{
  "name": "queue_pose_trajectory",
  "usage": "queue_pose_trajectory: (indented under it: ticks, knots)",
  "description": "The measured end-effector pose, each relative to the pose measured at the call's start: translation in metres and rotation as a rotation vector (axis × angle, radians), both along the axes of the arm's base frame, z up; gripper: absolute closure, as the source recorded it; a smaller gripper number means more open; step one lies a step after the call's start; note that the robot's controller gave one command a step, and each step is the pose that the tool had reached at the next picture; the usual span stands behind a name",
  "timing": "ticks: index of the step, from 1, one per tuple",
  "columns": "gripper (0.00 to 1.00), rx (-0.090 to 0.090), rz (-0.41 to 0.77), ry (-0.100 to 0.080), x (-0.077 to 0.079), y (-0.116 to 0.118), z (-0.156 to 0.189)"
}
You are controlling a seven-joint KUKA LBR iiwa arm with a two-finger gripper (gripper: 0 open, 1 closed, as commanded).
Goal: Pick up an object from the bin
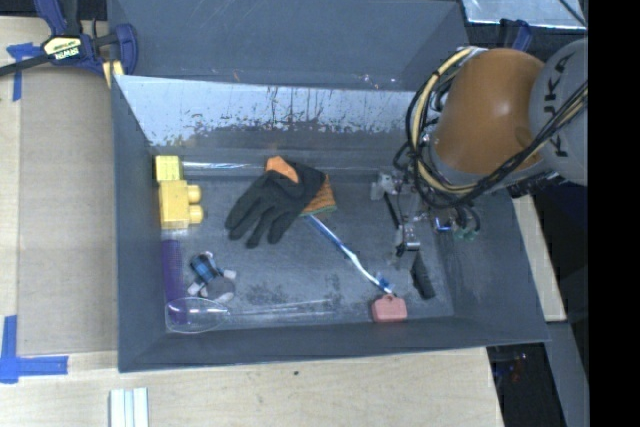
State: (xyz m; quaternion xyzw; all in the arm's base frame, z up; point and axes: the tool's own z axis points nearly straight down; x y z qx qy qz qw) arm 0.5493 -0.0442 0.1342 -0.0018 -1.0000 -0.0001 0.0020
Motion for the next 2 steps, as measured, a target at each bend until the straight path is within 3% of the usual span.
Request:
queue_pose_trajectory:
  ticks: [1,2]
  knots:
    - [0.00,-0.001,0.001,-0.007,0.002,0.000,0.003]
    - [0.00,-0.001,-0.207,-0.013,-0.012,0.014,-0.044]
